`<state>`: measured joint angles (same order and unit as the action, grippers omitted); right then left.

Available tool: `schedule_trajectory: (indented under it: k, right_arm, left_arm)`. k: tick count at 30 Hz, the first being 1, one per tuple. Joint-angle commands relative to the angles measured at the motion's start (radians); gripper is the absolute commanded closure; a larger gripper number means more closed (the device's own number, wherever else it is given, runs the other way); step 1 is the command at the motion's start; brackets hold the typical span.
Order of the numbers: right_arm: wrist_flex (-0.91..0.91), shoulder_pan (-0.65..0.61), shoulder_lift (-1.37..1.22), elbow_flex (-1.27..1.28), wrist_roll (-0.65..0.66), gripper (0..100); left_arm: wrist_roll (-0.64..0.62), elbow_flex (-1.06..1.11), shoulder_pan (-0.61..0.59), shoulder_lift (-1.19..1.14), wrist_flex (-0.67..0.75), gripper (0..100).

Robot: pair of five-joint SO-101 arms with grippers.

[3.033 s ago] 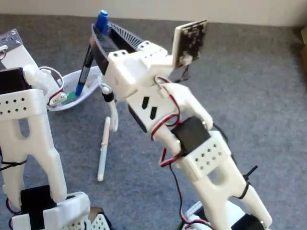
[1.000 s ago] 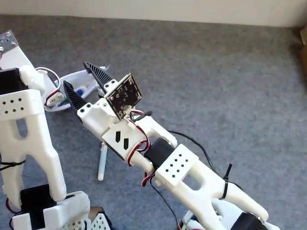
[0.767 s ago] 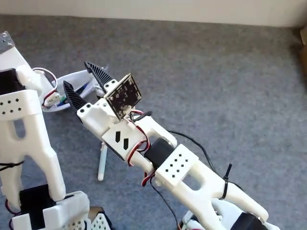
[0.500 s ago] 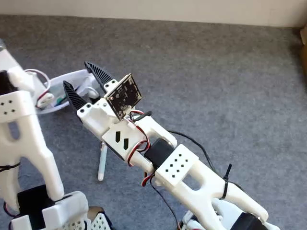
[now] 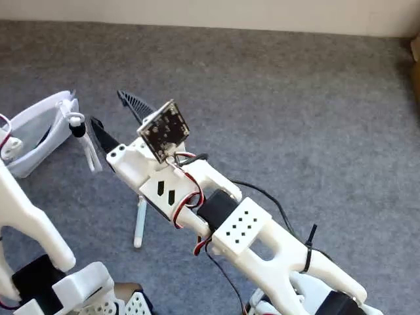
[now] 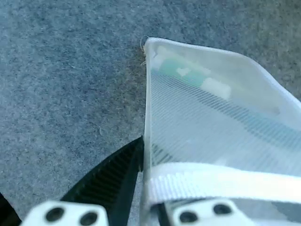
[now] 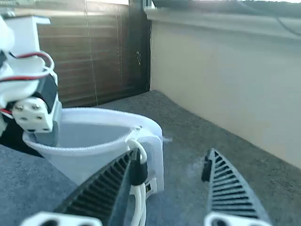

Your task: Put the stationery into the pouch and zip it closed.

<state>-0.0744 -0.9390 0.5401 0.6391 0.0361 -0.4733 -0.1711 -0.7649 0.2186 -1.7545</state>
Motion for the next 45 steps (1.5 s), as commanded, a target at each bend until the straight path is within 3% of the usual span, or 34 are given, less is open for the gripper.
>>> schedule_trajectory:
  k: [1, 7, 15, 24, 33, 45]
  right_arm:
    - [-0.090, -0.001, 0.007, -0.056, 0.000, 79.3]
    - [-0.272, -0.001, 0.005, -0.064, -0.009, 79.3]
    - [-0.435, 0.001, -0.188, -0.177, -0.175, 79.3]
    - [-0.825, 0.054, -0.633, -0.730, -0.396, 79.3]
    - [-1.106, 0.088, -1.027, -1.239, -0.615, 79.3]
    - [-1.342, 0.120, -1.452, -1.692, -0.681, 79.3]
  left_arm:
    - [-0.011, -0.051, -0.050, 0.012, -0.008, 99]
    - [-0.011, -0.050, -0.048, 0.012, -0.006, 99]
    - [-0.011, -0.051, -0.042, 0.012, -0.006, 99]
    - [-0.011, -0.050, -0.042, 0.010, -0.005, 99]
    - [-0.011, -0.050, -0.042, 0.004, -0.002, 99]
    - [-0.011, -0.050, -0.041, 0.002, -0.002, 99]
